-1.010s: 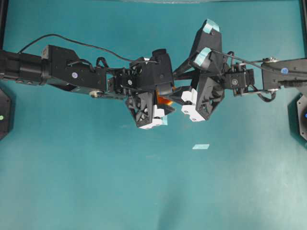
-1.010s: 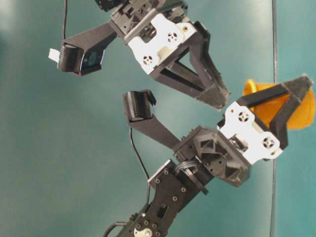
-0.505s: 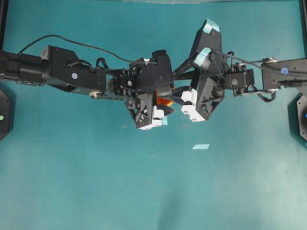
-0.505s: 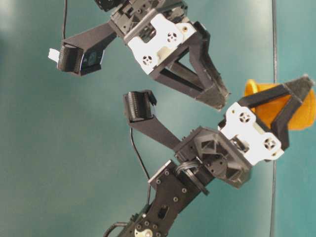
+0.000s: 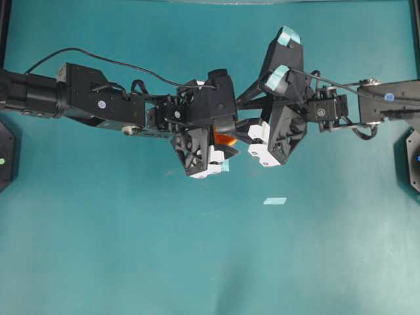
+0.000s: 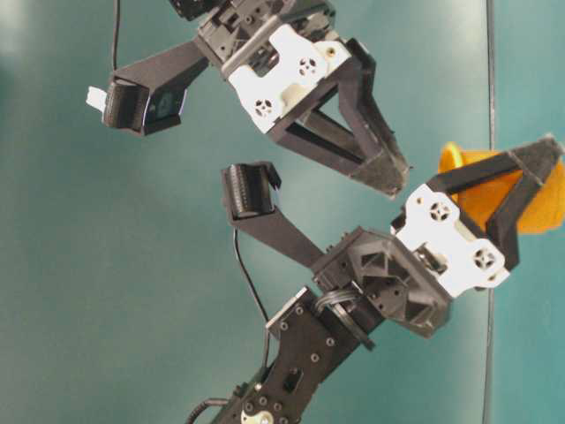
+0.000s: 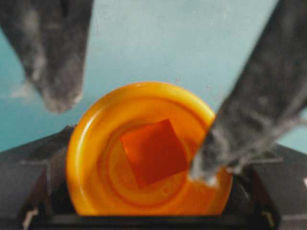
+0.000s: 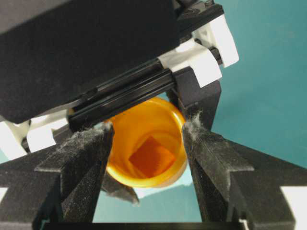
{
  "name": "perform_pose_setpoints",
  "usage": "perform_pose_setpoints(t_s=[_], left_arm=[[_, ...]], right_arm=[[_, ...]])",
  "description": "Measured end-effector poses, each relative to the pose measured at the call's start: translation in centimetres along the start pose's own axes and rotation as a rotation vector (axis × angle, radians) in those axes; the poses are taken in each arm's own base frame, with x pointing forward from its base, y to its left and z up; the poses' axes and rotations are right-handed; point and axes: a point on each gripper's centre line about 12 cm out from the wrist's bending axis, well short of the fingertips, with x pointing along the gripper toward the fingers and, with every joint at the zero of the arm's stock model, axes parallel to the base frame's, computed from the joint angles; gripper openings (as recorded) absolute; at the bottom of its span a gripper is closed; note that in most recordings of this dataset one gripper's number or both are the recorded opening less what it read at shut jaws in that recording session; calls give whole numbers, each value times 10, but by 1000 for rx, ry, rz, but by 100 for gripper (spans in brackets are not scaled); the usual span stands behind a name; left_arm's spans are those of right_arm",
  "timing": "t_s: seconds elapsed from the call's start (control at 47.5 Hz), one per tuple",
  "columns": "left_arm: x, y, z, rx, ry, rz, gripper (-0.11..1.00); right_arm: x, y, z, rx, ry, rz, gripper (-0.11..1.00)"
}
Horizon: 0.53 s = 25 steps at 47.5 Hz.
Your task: Hold the block with right arm and the cup with left arm, then put the block into the cup.
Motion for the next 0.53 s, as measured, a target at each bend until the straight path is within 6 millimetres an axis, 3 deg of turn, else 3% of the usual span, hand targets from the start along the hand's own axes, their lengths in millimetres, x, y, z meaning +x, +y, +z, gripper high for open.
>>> perform_pose_setpoints(t_s=[0.526], left_arm=[[0,1,0,-1,0,1,65]], right_arm=[[0,-1,0,1,3,-5,62]])
